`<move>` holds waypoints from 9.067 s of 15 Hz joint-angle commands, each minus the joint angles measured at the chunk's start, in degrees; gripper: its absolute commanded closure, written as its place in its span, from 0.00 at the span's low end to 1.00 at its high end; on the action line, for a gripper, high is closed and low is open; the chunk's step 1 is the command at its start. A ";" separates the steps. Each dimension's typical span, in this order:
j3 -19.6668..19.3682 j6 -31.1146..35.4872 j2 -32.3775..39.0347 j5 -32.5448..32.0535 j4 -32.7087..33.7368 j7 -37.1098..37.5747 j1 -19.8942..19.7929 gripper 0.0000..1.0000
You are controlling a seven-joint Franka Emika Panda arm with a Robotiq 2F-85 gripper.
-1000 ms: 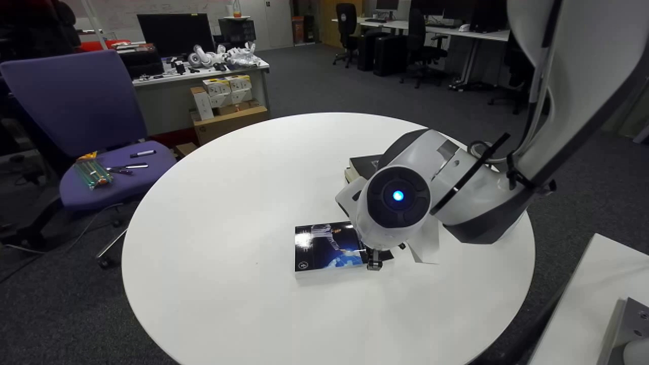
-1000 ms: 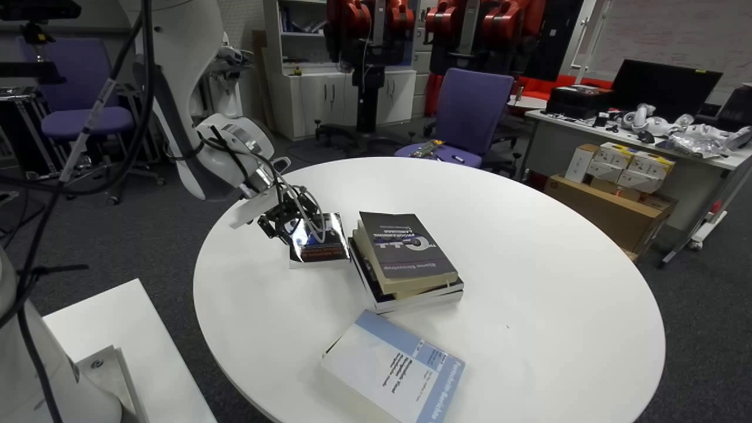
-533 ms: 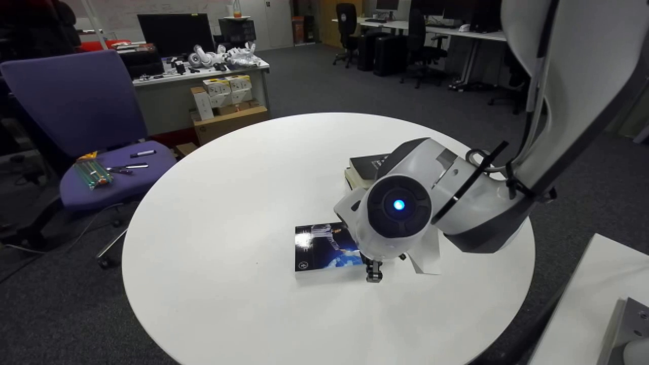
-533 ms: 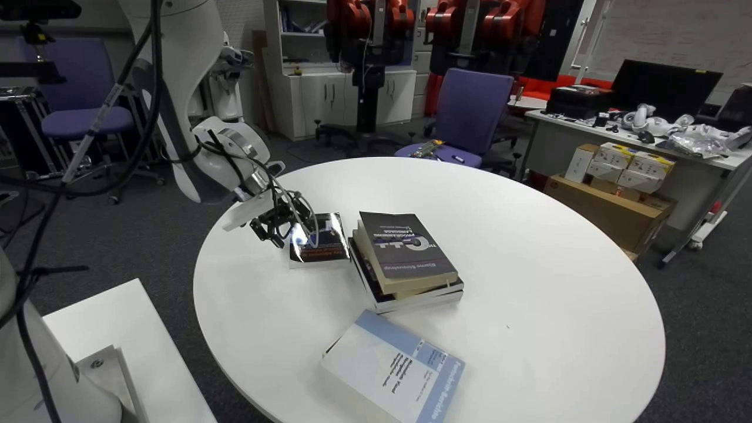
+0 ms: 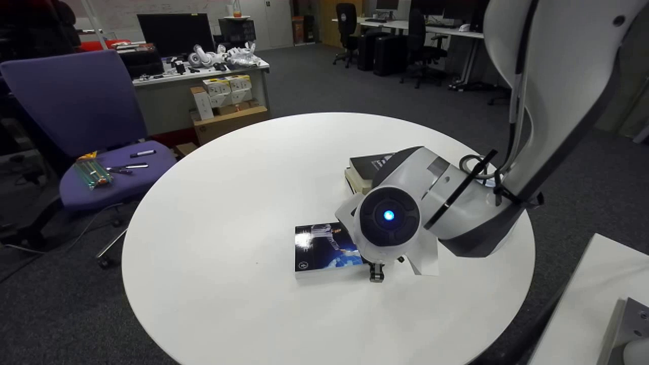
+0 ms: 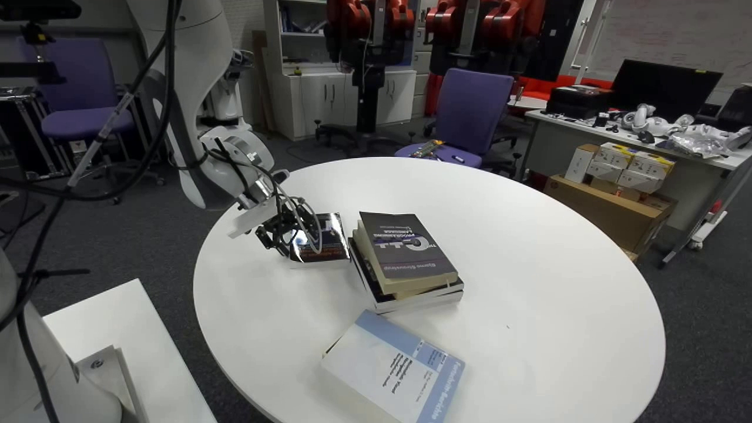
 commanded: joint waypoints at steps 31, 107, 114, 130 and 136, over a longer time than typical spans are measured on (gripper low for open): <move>3.37 -17.05 -0.46 -4.57 1.60 5.39 1.18 0.00; 3.74 -23.54 0.92 -7.94 7.73 12.40 4.03 0.97; 7.70 -44.00 -2.74 -7.75 7.27 10.58 9.87 0.97; 11.09 -66.07 -13.68 -7.15 8.35 8.79 9.07 0.97; 10.02 -54.57 -20.14 -1.26 3.35 4.58 2.84 0.97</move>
